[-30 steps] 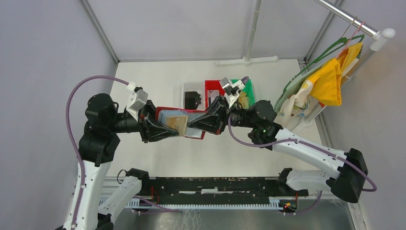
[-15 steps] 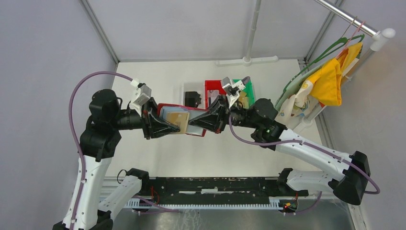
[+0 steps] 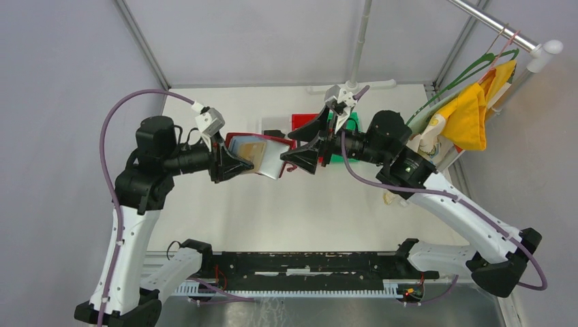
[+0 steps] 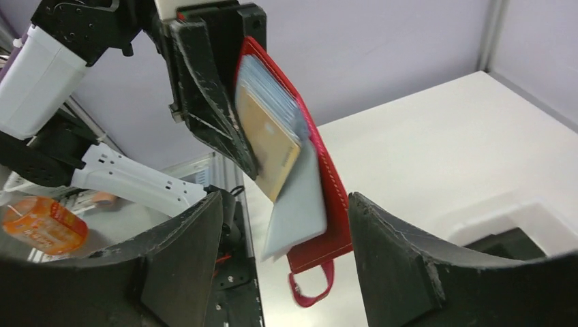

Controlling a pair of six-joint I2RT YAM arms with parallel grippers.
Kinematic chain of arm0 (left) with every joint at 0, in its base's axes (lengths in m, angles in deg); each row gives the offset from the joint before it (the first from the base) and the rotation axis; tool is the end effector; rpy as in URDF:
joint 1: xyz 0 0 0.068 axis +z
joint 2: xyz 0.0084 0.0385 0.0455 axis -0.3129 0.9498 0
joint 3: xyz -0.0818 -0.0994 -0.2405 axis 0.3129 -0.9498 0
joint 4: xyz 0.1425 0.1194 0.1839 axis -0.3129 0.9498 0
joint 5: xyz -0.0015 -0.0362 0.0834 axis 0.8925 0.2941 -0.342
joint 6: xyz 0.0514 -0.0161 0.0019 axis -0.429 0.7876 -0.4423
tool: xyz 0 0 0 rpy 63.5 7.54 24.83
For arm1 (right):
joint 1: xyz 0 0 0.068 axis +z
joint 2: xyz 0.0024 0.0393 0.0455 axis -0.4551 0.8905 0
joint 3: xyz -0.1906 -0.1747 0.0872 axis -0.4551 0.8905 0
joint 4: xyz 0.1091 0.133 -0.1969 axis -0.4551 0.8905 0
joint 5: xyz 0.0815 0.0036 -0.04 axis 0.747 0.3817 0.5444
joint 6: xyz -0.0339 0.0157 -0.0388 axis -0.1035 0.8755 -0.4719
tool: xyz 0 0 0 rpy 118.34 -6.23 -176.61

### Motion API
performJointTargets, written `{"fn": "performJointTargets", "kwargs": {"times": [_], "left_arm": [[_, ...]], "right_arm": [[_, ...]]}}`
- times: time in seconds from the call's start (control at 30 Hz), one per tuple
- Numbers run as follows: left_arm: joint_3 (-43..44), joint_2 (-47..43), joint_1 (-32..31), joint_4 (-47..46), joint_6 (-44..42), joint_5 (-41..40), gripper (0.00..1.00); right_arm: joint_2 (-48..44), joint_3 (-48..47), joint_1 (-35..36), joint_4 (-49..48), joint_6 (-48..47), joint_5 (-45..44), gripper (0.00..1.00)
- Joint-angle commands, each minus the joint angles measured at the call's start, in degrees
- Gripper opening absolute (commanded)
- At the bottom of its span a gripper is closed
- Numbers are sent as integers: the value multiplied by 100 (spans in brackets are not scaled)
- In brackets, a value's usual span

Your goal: Take the credit cards out of the card holder

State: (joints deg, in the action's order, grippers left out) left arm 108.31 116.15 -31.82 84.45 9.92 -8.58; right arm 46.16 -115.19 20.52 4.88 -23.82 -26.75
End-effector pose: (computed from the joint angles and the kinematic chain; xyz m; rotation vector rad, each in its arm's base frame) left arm 0.1259 -0.0597 0.4397 0.8866 1.7064 -1.0135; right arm 0.1591 0.1998 0.4435 -0.7921 1.4033 1.3218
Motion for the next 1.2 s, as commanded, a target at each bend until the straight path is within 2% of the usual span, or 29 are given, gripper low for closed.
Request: {"fn": "performJointTargets", "kwargs": {"times": [0.0,0.1,0.2,0.37,0.53,0.67,0.93,1.07,1.17], "left_arm": [[131,184,15,128,-317,-790,2],[91,317,14,-7,-32,-1764,3],[204,443,14,101,-66,-1862,3],[151,424,14,7,173,-1136,5],[140,369,11,-38,259,-316,7],[95,405,13,-157,555,25,7],[255,595,15,-22,760,957,9],[330,652,14,-29,877,1535,9],[366,673,18,-80,1010,1673,10]], "right_arm": [[-30,-1198,-97,1697,-1000,-285,71],[201,-1673,-102,2137,-948,14,68],[283,-1191,-100,1401,-271,524,65],[599,-95,-89,-885,1458,1247,56],[966,291,-84,-2051,2154,1410,53],[1185,479,-84,-2804,2598,1555,52],[1336,621,-84,-3037,2647,1675,47],[1218,812,-83,-3434,2814,1780,42],[1044,859,-101,-3210,2692,1860,43]]}}
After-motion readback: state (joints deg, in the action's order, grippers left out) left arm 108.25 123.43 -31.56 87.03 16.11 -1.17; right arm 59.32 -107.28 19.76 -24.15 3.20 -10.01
